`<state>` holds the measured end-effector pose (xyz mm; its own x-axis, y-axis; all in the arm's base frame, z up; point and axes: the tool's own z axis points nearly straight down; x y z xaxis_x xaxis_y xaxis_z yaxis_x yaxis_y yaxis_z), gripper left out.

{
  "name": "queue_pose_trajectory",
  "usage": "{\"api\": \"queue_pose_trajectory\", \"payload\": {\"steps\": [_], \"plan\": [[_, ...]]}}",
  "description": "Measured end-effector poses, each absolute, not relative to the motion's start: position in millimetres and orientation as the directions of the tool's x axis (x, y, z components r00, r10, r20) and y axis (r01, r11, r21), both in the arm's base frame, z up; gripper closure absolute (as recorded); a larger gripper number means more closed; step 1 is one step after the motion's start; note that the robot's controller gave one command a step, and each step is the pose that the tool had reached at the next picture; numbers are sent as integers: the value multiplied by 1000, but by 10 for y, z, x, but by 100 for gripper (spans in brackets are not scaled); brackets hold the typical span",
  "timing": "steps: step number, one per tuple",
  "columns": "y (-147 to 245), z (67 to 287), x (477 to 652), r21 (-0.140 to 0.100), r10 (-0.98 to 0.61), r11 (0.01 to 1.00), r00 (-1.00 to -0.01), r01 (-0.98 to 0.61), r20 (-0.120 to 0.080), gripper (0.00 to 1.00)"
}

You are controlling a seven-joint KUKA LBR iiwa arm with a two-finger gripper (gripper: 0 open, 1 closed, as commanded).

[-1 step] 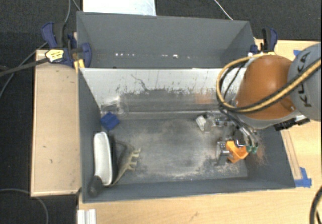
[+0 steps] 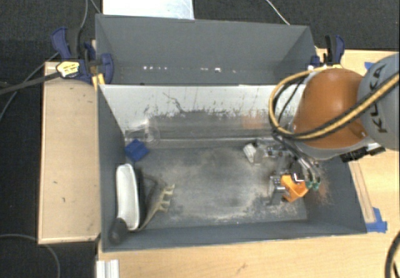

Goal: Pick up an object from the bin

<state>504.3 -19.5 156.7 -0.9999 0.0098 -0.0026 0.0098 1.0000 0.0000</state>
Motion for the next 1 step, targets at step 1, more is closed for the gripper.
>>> {"api": "queue_pose_trajectory", "payload": {"steps": [1], "plan": [[-590,989,5100,-1,-99,995,-995,-99,-8,0]]}}
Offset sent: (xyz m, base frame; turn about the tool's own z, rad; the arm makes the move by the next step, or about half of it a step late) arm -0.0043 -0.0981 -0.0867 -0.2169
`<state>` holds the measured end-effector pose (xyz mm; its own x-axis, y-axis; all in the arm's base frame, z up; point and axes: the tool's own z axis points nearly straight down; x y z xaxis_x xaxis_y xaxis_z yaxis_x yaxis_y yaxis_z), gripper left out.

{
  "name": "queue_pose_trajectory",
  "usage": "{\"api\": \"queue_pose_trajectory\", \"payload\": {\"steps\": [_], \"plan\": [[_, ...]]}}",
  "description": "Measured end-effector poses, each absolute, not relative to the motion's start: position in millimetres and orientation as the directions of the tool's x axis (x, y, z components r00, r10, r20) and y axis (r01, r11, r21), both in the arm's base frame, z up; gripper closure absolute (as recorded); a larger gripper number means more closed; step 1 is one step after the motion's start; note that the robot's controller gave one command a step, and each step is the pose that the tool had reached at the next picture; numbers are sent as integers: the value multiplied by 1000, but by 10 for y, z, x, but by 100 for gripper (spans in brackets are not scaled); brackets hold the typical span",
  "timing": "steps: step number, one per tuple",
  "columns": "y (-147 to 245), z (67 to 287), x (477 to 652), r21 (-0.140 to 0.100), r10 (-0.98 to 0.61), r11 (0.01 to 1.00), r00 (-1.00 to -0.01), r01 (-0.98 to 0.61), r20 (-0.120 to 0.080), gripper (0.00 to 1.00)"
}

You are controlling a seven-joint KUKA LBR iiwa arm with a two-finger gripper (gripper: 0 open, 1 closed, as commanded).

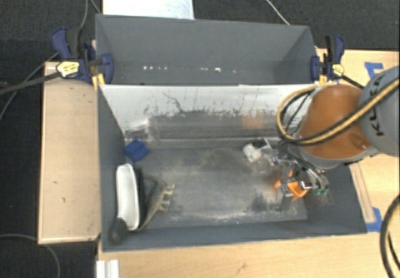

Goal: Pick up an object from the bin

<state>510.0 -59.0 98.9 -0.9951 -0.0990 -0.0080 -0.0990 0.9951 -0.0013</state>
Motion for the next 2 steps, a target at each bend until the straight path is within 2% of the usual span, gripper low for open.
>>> {"api": "queue_pose_trajectory", "payload": {"steps": [1,2], "plan": [[-1209,701,5000,-2,-201,980,-980,-201,-3,0],[-1333,703,4921,-1,-202,979,-979,-202,-6,0]]}}
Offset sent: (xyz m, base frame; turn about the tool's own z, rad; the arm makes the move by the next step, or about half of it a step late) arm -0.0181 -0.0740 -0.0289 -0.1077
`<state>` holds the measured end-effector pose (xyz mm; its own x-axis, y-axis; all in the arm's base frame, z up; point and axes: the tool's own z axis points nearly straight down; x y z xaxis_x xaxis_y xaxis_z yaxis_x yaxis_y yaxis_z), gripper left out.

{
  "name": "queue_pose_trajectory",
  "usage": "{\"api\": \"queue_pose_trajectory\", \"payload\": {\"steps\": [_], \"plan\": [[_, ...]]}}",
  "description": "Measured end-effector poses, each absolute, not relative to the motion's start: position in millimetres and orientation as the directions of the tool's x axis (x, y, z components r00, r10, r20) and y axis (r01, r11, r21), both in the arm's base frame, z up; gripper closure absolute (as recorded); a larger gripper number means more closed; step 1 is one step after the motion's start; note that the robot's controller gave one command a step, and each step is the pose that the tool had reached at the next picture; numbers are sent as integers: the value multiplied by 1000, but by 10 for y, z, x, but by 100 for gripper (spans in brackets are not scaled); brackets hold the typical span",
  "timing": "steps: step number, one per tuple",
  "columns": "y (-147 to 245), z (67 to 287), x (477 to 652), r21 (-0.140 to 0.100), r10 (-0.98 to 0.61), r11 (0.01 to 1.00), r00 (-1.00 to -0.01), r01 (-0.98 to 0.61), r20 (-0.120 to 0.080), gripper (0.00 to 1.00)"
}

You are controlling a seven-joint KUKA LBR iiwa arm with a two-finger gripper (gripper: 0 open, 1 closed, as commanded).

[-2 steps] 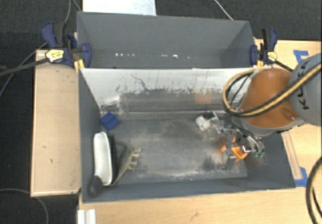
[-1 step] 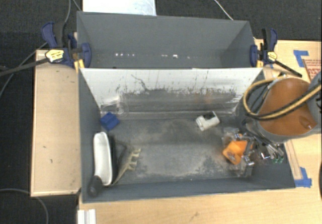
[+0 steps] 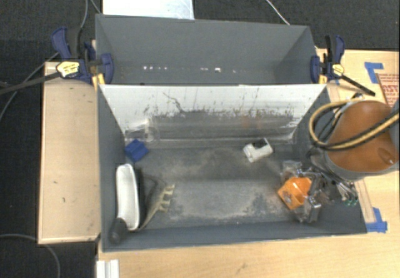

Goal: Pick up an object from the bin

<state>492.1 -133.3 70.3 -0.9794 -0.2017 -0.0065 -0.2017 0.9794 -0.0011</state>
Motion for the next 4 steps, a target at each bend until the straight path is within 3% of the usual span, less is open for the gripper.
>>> {"api": "queue_pose_trajectory", "payload": {"steps": [1,4], "plan": [[-1408,706,4943,0,-595,804,-804,-595,-7,100],[-1373,707,4857,-2,-623,782,-782,-623,-12,100]]}}
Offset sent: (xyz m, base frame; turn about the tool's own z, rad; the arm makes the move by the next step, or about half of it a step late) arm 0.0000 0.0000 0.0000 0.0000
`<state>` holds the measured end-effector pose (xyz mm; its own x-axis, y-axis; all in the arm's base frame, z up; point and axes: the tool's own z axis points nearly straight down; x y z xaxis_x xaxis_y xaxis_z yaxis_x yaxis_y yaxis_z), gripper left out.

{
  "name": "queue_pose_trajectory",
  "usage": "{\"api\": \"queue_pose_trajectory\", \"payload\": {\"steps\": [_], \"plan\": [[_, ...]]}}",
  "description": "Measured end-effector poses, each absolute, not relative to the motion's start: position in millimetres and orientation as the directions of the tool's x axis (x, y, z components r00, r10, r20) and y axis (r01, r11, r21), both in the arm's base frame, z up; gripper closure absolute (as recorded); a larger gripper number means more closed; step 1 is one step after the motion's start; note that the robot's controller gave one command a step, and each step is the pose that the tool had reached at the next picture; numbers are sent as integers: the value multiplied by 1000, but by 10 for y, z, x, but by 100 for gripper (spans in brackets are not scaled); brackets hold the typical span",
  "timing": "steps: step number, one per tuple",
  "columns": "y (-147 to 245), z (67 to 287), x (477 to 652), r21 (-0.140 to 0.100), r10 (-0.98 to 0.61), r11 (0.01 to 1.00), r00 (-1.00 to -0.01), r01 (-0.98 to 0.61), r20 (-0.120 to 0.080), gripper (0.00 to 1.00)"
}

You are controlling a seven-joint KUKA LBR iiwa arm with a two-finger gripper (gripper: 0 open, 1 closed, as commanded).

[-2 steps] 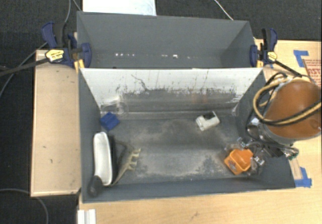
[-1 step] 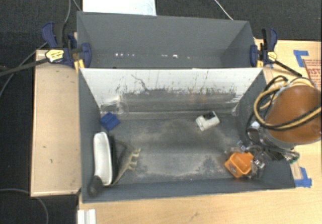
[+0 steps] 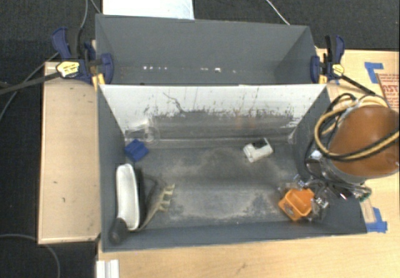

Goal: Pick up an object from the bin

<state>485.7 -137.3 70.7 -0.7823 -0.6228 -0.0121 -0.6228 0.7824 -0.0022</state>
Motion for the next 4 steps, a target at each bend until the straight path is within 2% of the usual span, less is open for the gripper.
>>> {"api": "queue_pose_trajectory", "payload": {"steps": [4], "plan": [[-1298,723,4796,-18,-660,752,-751,-659,-29,100]]}}
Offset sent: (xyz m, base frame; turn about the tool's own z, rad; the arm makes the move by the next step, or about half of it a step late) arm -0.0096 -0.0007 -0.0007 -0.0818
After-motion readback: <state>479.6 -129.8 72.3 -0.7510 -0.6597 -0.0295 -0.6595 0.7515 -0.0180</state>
